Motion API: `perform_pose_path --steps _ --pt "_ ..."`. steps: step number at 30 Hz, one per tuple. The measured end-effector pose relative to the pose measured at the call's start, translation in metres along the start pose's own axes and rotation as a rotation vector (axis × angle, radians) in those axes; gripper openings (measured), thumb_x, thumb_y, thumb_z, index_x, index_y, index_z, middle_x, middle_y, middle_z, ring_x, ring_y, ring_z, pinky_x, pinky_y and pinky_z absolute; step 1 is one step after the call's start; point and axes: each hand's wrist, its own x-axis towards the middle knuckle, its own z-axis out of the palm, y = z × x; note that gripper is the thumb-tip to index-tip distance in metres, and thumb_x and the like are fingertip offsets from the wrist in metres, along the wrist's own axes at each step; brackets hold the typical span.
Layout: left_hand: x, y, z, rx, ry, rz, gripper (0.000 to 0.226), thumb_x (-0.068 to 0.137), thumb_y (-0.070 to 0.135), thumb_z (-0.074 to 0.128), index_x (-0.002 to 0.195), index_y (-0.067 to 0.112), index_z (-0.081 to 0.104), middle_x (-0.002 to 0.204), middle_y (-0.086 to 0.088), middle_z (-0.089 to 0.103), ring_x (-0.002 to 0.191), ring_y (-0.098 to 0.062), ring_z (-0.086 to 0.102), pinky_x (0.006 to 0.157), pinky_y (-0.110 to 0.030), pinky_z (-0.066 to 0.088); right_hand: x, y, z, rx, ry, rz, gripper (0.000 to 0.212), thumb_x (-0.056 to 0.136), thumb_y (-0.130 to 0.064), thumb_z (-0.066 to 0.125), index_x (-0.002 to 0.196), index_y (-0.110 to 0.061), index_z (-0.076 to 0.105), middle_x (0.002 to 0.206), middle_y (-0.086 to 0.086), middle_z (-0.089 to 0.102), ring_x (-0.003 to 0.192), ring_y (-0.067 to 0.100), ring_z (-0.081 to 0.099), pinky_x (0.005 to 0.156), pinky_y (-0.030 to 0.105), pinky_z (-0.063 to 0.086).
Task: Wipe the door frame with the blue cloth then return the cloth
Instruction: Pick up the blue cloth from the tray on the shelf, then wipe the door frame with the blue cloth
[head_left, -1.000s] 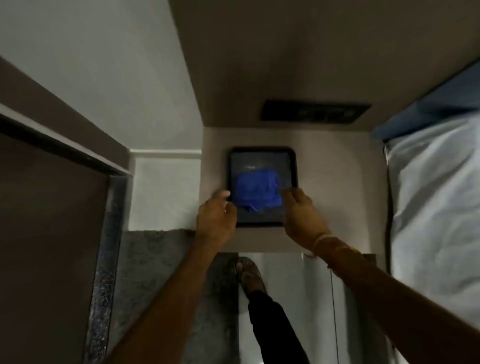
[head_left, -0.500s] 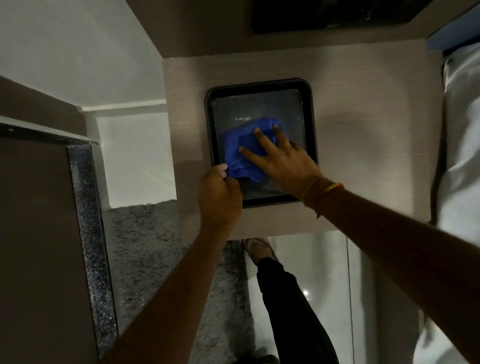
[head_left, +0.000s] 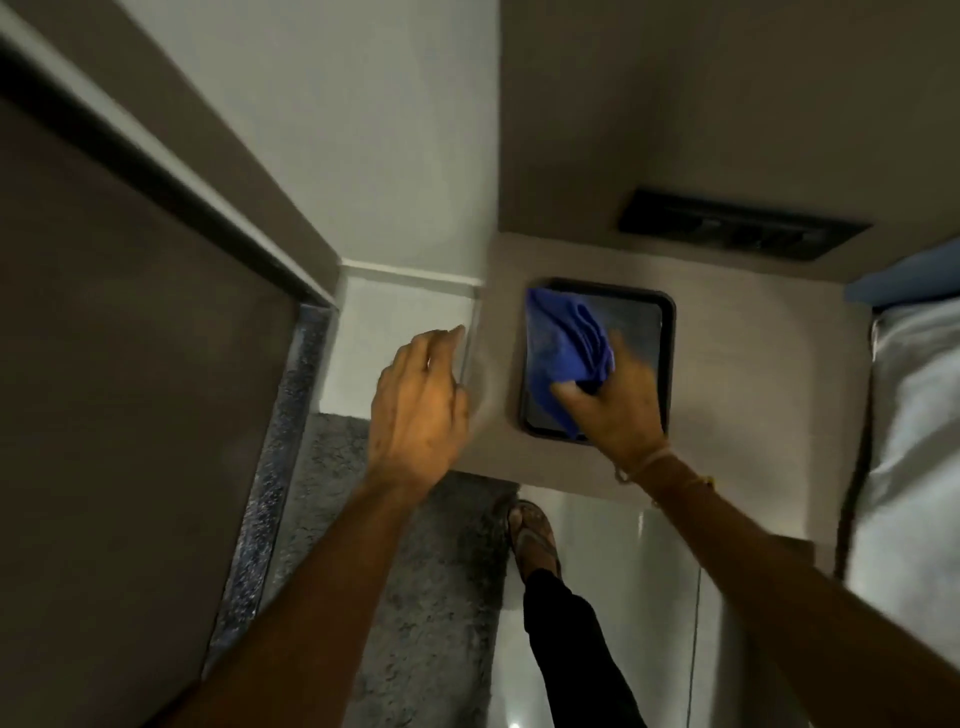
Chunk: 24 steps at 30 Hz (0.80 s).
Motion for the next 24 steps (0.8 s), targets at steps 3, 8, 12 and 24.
perform_pose_path --steps 3,8,12,24 --pt "-0.049 -0.008 -0.083 0.019 0.161 -0.068 0.055 0.081 0.001 0.052 0.134 0.01 0.041 0.134 -0.014 0.05 0.119 -0.03 0.049 0.101 -0.046 0.043 -0.042 -0.083 0.008 0.212 -0.052 -0.082 0.035 0.073 -0.011 0.071 0.098 -0.003 0.049 0.084 -0.001 0.06 0.071 0.016 0.059 0.063 0.012 0.047" --pt "-0.162 -0.018 -0.229 0.127 0.452 -0.109 0.054 0.084 0.008 0.049 0.137 0.009 0.038 0.145 -0.013 0.04 0.132 -0.026 0.041 0.108 -0.042 0.034 -0.112 -0.244 0.025 0.395 -0.169 -0.324 0.034 0.07 -0.014 0.055 0.102 -0.012 0.044 0.077 -0.017 0.051 0.065 -0.005 0.053 0.061 0.011 0.042" --pt "-0.281 -0.026 -0.346 0.267 0.713 -0.088 0.05 0.087 0.011 0.047 0.136 0.006 0.039 0.144 -0.019 0.04 0.131 -0.029 0.042 0.103 -0.046 0.04 -0.193 -0.396 0.034 0.506 -0.203 -0.598 0.039 0.071 -0.009 0.049 0.11 -0.007 0.049 0.071 -0.018 0.05 0.056 -0.007 0.048 0.058 0.004 0.038" --pt "-0.657 -0.05 -0.579 0.986 1.241 -0.108 0.054 0.081 0.018 0.045 0.134 0.015 0.037 0.142 -0.009 0.034 0.138 -0.022 0.03 0.116 -0.039 0.021 -0.516 -0.668 0.067 0.737 -0.053 -1.695 0.053 0.083 0.0 0.065 0.131 -0.002 0.043 0.136 0.016 0.048 0.124 0.024 0.05 0.105 0.035 0.042"
